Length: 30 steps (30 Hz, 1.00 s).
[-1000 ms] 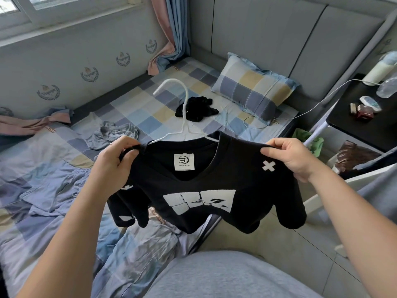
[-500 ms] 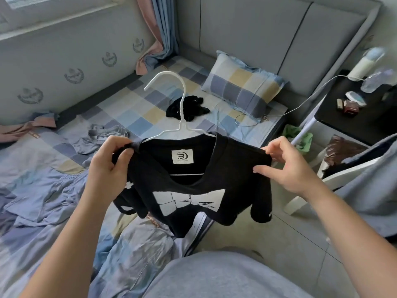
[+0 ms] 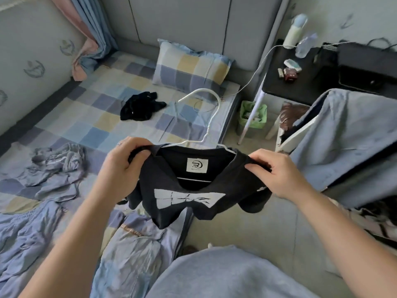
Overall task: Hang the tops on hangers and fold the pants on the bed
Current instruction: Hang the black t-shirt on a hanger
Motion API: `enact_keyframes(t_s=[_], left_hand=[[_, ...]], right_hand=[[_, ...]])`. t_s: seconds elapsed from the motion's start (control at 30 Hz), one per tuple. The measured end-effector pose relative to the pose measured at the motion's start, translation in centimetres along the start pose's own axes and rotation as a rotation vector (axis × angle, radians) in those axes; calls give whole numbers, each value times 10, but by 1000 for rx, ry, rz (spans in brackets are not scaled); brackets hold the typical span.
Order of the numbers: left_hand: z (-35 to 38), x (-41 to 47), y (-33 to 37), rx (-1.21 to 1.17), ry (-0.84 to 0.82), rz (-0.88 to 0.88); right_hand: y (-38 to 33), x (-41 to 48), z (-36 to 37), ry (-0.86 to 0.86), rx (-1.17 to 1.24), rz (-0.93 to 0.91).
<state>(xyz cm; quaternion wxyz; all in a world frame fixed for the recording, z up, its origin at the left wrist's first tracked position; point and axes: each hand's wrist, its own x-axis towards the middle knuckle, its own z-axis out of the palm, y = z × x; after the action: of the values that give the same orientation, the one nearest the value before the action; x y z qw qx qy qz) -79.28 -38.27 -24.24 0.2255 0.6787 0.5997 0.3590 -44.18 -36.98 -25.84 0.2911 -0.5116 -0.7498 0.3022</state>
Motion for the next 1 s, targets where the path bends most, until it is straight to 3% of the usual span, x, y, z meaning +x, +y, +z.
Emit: enact_keyframes(t_s=[0.17,0.33,0.63,1.0], left_hand=[[62,29,25,141,-211,240],[147,52,90,118,-369,391],[337,31,241,61,-457,500],[515,-23,414,31,-709,818]], right_hand=[[18,-69,-38,110,79,160],[39,-154,-93,397,171,316],[72,-335,-209,713,107,551],[94,-501,-282,1032,141,824]])
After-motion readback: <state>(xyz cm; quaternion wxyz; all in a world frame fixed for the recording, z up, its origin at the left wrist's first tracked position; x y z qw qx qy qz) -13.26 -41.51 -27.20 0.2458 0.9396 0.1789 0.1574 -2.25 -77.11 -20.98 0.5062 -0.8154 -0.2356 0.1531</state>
